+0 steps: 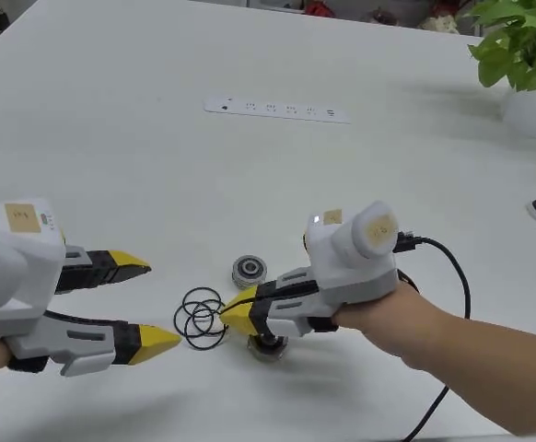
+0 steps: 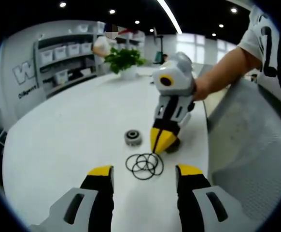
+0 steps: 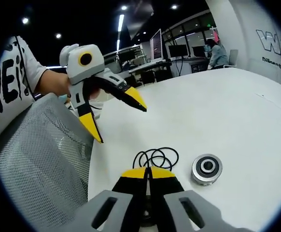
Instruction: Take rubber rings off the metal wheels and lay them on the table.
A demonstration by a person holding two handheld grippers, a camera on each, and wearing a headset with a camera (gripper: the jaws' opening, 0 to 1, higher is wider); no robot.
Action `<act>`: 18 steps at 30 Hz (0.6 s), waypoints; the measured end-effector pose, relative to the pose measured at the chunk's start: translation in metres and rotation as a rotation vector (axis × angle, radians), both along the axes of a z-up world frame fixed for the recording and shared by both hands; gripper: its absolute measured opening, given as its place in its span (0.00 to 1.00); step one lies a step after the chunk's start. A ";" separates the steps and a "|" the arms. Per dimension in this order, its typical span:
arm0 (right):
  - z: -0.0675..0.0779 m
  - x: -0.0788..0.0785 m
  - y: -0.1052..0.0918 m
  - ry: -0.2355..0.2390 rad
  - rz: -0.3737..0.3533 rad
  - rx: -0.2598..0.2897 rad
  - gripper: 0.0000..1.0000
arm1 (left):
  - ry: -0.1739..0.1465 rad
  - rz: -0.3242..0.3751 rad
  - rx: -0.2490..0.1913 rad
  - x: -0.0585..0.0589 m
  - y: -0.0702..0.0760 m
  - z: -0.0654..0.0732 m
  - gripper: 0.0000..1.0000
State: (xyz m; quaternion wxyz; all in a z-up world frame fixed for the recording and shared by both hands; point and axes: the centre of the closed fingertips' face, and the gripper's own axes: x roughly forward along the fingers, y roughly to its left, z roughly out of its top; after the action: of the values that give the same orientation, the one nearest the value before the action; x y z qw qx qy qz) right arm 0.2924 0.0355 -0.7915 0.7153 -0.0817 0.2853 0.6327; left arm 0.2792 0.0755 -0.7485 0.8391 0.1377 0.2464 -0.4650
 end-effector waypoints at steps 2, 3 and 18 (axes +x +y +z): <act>0.000 0.001 0.000 -0.002 -0.003 -0.001 0.00 | -0.001 0.000 0.001 0.000 0.000 0.000 0.53; 0.000 0.002 0.001 -0.003 -0.005 -0.002 0.00 | -0.001 0.001 0.001 0.001 0.001 0.000 0.53; -0.006 0.007 0.003 -0.016 -0.026 -0.026 0.00 | 0.003 0.000 0.002 0.003 0.000 -0.001 0.52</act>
State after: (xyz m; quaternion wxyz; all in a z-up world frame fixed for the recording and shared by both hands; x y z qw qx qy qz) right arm 0.2992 0.0383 -0.7976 0.7245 -0.0923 0.2887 0.6191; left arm 0.2822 0.0757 -0.7498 0.8385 0.1381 0.2481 -0.4651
